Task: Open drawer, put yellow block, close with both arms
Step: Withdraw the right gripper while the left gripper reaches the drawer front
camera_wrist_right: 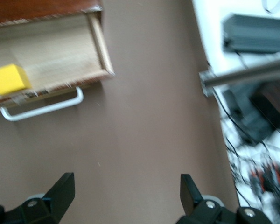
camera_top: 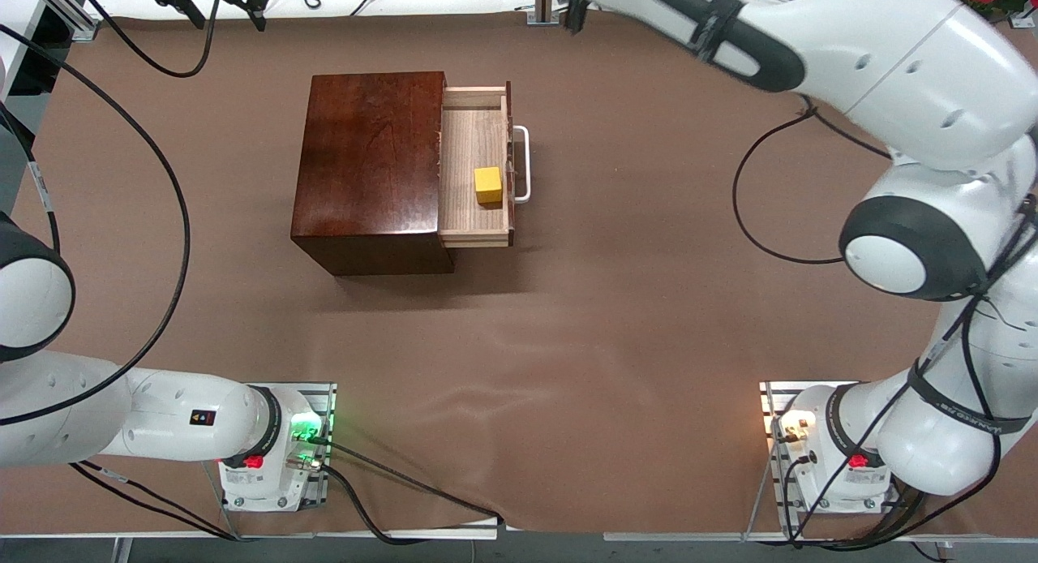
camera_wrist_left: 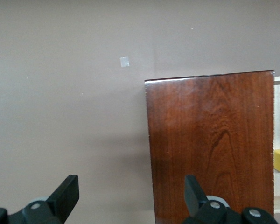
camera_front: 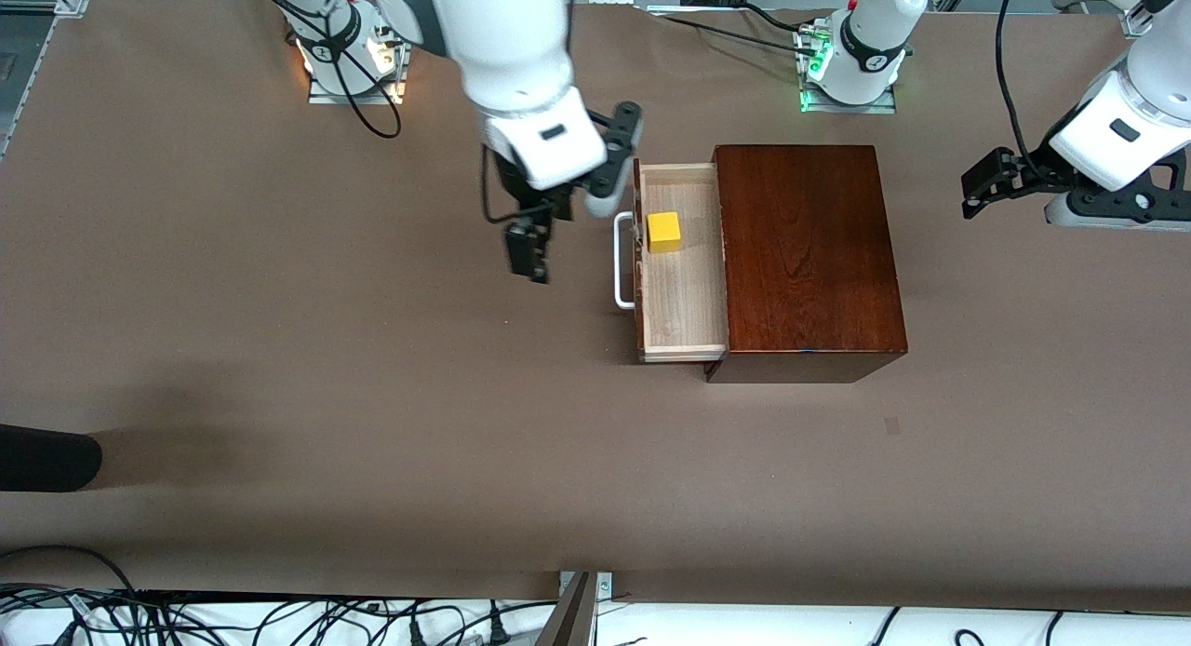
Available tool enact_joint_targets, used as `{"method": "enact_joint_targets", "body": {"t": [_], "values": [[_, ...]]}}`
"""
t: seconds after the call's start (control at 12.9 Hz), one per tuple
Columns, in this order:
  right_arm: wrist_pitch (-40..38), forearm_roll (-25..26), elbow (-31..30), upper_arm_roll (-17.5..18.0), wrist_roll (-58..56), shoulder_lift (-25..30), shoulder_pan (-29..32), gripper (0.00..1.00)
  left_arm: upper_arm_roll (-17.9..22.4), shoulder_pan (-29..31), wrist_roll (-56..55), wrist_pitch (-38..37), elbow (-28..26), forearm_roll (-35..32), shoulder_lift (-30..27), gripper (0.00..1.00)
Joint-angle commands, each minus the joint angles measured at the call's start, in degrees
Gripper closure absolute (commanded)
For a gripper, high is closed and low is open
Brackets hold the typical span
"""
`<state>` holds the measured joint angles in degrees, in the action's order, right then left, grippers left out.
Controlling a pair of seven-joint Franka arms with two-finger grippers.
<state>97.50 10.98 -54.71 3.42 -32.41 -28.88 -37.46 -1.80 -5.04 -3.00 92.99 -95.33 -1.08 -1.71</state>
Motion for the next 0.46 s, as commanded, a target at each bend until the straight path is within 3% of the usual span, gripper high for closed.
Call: {"method": "enact_joint_targets", "body": {"t": [0.0,0.15,0.39], "values": [[-1.9,-7.9,-5.9,-6.0,0.4,7.4,2.9,0.00,-2.8,-0.8,0.8,-2.7,2.3,1.9,1.0,0.00],[-1.4,-16.1,-11.4,-13.9,0.3,11.5,3.4,0.00,-7.1,-0.8,0.8,-4.1,2.3,2.0,1.3,0.00],[-0.8,-17.7,-18.0,-20.4,0.5,16.1,3.4,0.00,-14.4,-0.9,1.1,-5.5,2.4,2.0,3.5,0.00]]}}
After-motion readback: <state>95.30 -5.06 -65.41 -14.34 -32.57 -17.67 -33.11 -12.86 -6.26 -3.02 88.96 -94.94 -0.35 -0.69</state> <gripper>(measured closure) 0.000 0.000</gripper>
